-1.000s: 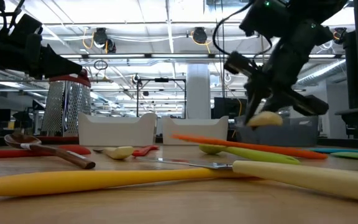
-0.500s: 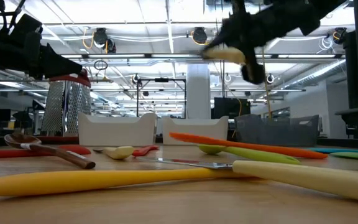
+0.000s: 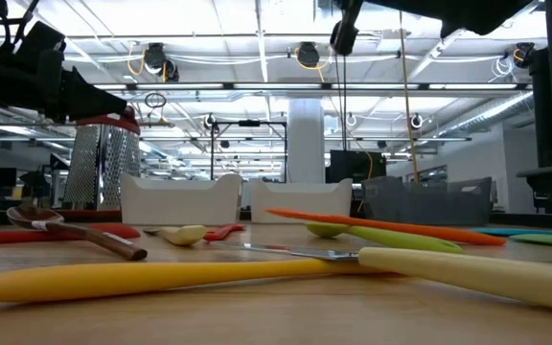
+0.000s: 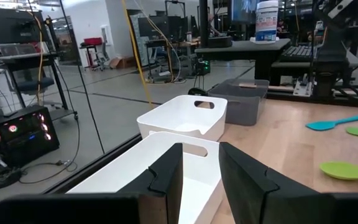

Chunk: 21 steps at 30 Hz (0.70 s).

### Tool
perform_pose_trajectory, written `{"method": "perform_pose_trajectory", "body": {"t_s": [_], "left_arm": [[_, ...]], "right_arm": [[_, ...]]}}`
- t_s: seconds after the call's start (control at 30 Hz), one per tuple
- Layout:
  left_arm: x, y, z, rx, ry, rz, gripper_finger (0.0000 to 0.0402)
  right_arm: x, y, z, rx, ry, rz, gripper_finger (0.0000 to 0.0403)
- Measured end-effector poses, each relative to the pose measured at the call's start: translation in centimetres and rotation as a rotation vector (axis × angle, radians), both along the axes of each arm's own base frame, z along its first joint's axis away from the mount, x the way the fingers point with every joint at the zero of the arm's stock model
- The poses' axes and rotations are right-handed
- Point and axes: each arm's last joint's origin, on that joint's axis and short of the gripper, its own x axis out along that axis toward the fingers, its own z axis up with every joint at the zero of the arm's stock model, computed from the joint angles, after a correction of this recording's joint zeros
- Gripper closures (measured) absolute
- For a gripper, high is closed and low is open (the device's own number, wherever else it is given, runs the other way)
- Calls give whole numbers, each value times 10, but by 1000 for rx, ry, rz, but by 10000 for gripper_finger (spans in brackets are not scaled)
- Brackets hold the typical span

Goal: Pick & Place Kitchen Items
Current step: Put the yellow knife into the black bin

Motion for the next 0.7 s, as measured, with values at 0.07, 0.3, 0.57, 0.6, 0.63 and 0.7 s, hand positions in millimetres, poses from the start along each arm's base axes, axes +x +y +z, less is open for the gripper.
{"method": "perform_pose_trajectory", "body": {"t_s": [0.07,0.3,0.57,0.6,0.63,0.7], "left_arm": [[0,0,0,-4,-2,0,295],[0,0,0,0,-1,0,295],[0,0,0,-3,-2,0,295],[0,0,0,-3,-2,0,295],[0,0,0,-3,-2,0,295],[0,0,0,-3,-2,0,295]], "right_arm": [[0,0,-1,6,7,18,370],[0,0,-1,27,11,23,370],[0,0,-1,36,19,25,370],[0,0,-1,36,19,25,370],[0,0,-1,36,19,25,370],[0,0,-1,38,20,25,370]]}}
